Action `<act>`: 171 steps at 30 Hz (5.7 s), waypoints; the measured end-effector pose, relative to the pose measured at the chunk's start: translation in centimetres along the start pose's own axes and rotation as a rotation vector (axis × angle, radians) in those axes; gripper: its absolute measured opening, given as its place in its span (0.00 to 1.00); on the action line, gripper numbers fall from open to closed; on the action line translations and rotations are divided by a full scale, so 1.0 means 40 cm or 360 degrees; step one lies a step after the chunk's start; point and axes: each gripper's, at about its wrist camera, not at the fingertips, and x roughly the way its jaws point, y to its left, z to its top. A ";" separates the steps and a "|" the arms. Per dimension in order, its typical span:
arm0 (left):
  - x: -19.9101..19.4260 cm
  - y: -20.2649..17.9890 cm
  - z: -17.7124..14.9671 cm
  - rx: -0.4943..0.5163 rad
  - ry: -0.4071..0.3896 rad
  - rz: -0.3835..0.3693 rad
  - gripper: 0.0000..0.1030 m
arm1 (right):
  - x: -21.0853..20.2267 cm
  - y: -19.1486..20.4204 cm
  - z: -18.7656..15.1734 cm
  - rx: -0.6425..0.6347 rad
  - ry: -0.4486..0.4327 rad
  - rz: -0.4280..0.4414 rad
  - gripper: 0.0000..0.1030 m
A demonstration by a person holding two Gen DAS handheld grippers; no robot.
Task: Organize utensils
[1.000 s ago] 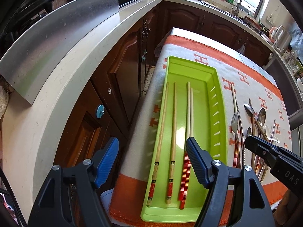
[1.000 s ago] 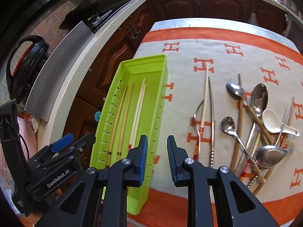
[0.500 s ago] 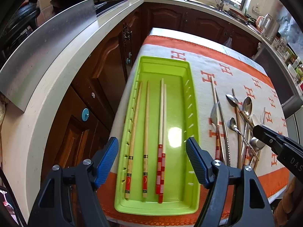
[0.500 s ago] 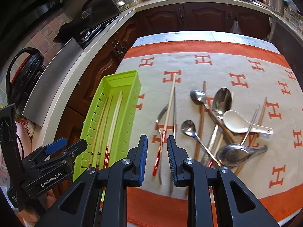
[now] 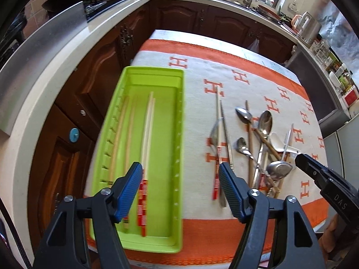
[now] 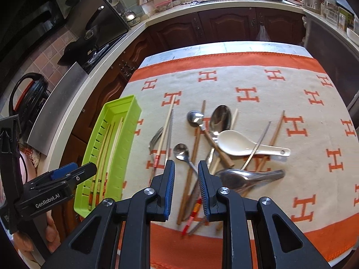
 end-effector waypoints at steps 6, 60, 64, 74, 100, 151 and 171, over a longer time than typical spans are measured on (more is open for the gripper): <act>0.067 -0.085 0.016 0.0028 0.0089 -0.0009 0.42 | -0.015 -0.112 0.003 0.0072 -0.0024 0.0021 0.21; 0.310 -0.128 0.080 -0.0126 -0.0052 -0.0025 0.07 | 0.062 -0.284 0.003 0.0162 0.0013 0.0100 0.21; 0.299 -0.111 0.080 -0.0174 -0.0067 -0.0032 0.01 | 0.064 -0.280 0.003 0.0158 0.0015 0.0095 0.21; 0.236 -0.088 0.062 -0.0197 -0.0047 -0.0098 0.00 | 0.052 -0.256 -0.002 0.0115 0.0000 0.0074 0.21; -0.141 0.171 0.009 -0.0097 -0.0148 0.0021 0.00 | 0.073 0.041 -0.026 -0.0181 0.0096 0.0113 0.21; 0.040 0.363 0.001 -0.0387 -0.0131 0.0099 0.43 | 0.394 0.245 0.074 -0.0160 0.0231 -0.0119 0.05; -0.032 0.361 -0.018 -0.0251 -0.0203 0.0286 0.72 | 0.184 0.479 0.022 -0.0163 0.0270 0.0397 0.05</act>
